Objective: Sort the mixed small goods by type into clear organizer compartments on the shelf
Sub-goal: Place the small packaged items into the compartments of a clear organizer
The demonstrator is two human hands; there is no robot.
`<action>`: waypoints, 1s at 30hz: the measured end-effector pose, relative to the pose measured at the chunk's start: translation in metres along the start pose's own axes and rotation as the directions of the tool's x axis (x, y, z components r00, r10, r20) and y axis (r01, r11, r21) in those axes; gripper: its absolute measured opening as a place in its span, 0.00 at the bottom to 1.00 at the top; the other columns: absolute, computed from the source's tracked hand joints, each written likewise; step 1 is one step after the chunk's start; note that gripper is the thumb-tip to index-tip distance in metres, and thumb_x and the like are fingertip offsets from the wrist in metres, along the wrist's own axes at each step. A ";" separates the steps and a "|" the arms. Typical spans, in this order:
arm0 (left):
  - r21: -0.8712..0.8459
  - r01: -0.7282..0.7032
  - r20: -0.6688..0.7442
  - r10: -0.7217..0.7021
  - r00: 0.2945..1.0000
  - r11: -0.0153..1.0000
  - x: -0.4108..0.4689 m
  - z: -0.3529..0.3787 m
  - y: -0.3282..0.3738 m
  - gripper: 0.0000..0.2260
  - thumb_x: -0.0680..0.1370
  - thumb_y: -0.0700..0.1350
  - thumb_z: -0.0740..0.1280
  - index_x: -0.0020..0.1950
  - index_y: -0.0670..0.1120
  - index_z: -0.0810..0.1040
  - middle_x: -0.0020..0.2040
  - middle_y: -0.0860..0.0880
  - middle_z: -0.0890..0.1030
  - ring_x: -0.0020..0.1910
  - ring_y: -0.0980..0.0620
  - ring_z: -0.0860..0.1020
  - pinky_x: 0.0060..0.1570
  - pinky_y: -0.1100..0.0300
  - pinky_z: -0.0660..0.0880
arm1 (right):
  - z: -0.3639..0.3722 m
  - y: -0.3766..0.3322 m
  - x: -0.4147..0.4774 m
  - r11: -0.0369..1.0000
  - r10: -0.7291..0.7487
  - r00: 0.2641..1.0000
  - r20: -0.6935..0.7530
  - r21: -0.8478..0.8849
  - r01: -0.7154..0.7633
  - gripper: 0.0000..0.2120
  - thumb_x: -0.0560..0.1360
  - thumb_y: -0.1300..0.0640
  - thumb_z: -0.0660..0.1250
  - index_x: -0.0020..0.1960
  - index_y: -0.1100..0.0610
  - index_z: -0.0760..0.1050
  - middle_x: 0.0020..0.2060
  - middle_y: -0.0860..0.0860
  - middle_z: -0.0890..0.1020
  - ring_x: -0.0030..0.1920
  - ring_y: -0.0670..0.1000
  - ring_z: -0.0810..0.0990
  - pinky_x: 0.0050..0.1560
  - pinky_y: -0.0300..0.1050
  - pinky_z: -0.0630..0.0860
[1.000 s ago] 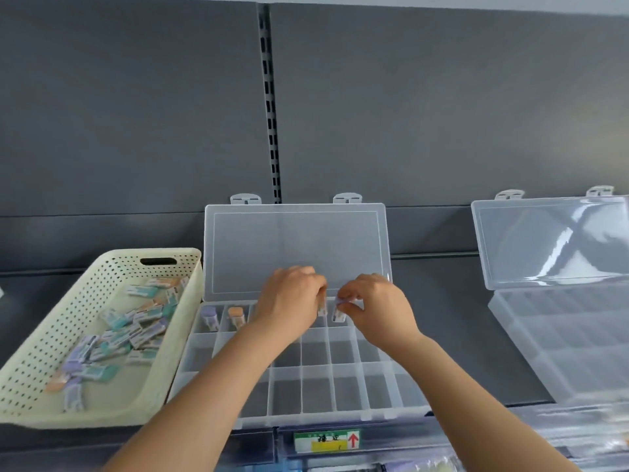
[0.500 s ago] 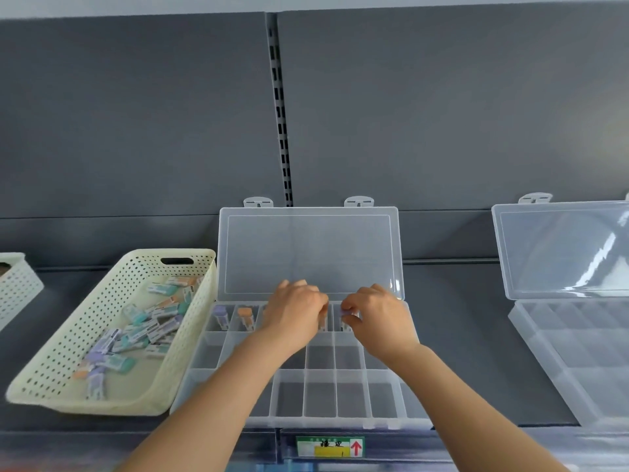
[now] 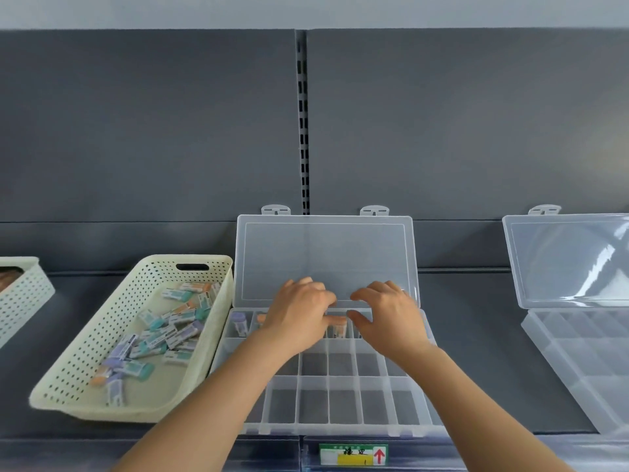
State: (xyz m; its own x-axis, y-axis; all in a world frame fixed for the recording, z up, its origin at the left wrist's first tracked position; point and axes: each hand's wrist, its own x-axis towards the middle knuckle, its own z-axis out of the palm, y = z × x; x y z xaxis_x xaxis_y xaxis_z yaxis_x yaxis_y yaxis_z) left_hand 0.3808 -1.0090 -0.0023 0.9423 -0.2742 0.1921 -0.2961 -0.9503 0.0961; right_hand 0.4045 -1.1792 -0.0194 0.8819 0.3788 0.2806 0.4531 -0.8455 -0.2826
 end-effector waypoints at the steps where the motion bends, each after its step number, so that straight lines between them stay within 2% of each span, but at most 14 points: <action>1: -0.009 0.012 -0.019 -0.012 1.000 1.000 -0.004 -0.005 -0.006 0.12 0.78 0.53 0.66 0.56 0.49 0.80 0.49 0.52 0.79 0.51 0.50 0.73 0.51 0.57 0.69 | -0.001 -0.007 0.004 1.000 -0.016 1.000 -0.007 0.008 0.016 0.15 0.75 0.47 0.66 0.60 0.50 0.78 0.54 0.47 0.80 0.56 0.51 0.75 0.55 0.43 0.70; 5: 0.039 0.096 -0.085 -0.092 0.992 0.995 -0.031 -0.026 -0.039 0.11 0.78 0.52 0.64 0.56 0.49 0.80 0.49 0.52 0.80 0.51 0.51 0.74 0.50 0.57 0.70 | 0.000 -0.044 0.018 0.992 -0.115 0.993 -0.034 0.056 0.117 0.14 0.75 0.50 0.67 0.58 0.52 0.79 0.54 0.49 0.81 0.55 0.53 0.77 0.54 0.45 0.73; 9: 0.081 0.250 -0.092 -0.242 0.966 0.965 -0.071 -0.044 -0.084 0.11 0.78 0.52 0.65 0.56 0.51 0.80 0.50 0.53 0.80 0.52 0.52 0.74 0.51 0.58 0.71 | 0.013 -0.091 0.032 0.966 -0.247 0.969 0.024 0.090 0.244 0.14 0.76 0.50 0.66 0.60 0.52 0.78 0.56 0.49 0.80 0.57 0.52 0.75 0.56 0.45 0.72; 13: 0.134 0.397 0.000 -0.401 0.916 0.908 -0.110 -0.053 -0.124 0.11 0.78 0.52 0.65 0.57 0.52 0.79 0.56 0.53 0.79 0.54 0.52 0.74 0.55 0.55 0.73 | 0.031 -0.140 0.043 0.924 -0.375 0.921 0.107 0.128 0.361 0.15 0.76 0.49 0.65 0.61 0.51 0.77 0.58 0.48 0.79 0.59 0.51 0.73 0.58 0.45 0.71; 15: 0.185 0.449 0.068 -0.467 0.882 0.874 -0.126 -0.053 -0.141 0.09 0.78 0.52 0.64 0.55 0.51 0.78 0.52 0.51 0.79 0.51 0.51 0.74 0.51 0.54 0.74 | 0.040 -0.164 0.048 0.904 -0.425 0.894 0.142 0.127 0.409 0.15 0.76 0.49 0.65 0.61 0.50 0.77 0.57 0.49 0.79 0.58 0.51 0.73 0.57 0.45 0.71; 17: 0.253 0.477 0.136 -0.519 0.844 0.842 -0.138 -0.049 -0.157 0.05 0.77 0.46 0.64 0.50 0.48 0.78 0.48 0.50 0.77 0.47 0.51 0.73 0.46 0.57 0.72 | 0.048 -0.185 0.054 0.881 -0.473 0.860 0.193 0.094 0.464 0.15 0.76 0.48 0.64 0.60 0.51 0.78 0.56 0.50 0.79 0.58 0.53 0.73 0.58 0.47 0.71; 19: 0.291 0.494 0.195 -0.556 0.808 0.819 -0.148 -0.042 -0.169 0.05 0.76 0.42 0.64 0.49 0.46 0.78 0.47 0.50 0.76 0.45 0.51 0.72 0.42 0.57 0.70 | 0.056 -0.204 0.059 0.851 -0.511 0.816 0.269 0.024 0.525 0.15 0.76 0.48 0.63 0.60 0.51 0.78 0.55 0.52 0.78 0.59 0.55 0.72 0.60 0.50 0.71; 22: 0.281 0.525 0.216 -0.586 0.781 0.803 -0.156 -0.031 -0.183 0.04 0.76 0.42 0.65 0.48 0.45 0.77 0.46 0.49 0.75 0.44 0.52 0.73 0.40 0.59 0.69 | 0.069 -0.227 0.067 0.790 -0.502 0.764 0.406 -0.145 0.596 0.15 0.77 0.49 0.61 0.60 0.51 0.77 0.55 0.54 0.77 0.60 0.58 0.70 0.62 0.54 0.69; 24: 0.242 0.538 0.197 -0.584 0.787 0.807 -0.157 -0.023 -0.189 0.04 0.76 0.44 0.66 0.48 0.45 0.78 0.47 0.49 0.74 0.44 0.52 0.74 0.40 0.59 0.70 | 0.078 -0.238 0.072 0.756 -0.450 0.755 0.477 -0.246 0.606 0.14 0.78 0.52 0.60 0.60 0.54 0.77 0.54 0.56 0.77 0.59 0.59 0.69 0.59 0.55 0.69; 28: 0.162 0.553 0.163 -0.574 0.802 0.818 -0.153 -0.012 -0.195 0.05 0.77 0.46 0.66 0.49 0.46 0.77 0.48 0.49 0.76 0.47 0.51 0.74 0.48 0.58 0.74 | 0.091 -0.250 0.081 0.755 -0.349 0.758 0.551 -0.314 0.576 0.11 0.75 0.58 0.61 0.56 0.59 0.75 0.53 0.59 0.77 0.59 0.60 0.71 0.56 0.54 0.72; 30: 0.121 0.562 0.129 -0.574 0.808 0.818 -0.153 -0.012 -0.196 0.05 0.75 0.46 0.68 0.50 0.47 0.77 0.47 0.50 0.77 0.46 0.51 0.74 0.46 0.58 0.74 | 0.096 -0.253 0.083 0.777 -0.309 0.768 0.560 -0.318 0.544 0.12 0.74 0.60 0.63 0.56 0.60 0.75 0.56 0.60 0.76 0.61 0.61 0.70 0.55 0.53 0.74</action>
State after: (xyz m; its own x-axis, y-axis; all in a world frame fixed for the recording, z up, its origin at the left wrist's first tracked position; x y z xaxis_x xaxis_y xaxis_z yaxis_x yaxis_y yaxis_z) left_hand 0.2930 -0.7787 -0.0391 0.9520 0.3051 -0.0259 0.3062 -0.9495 0.0685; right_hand 0.3756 -0.8977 -0.0127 0.6107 0.7633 -0.2110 0.7903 -0.5702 0.2244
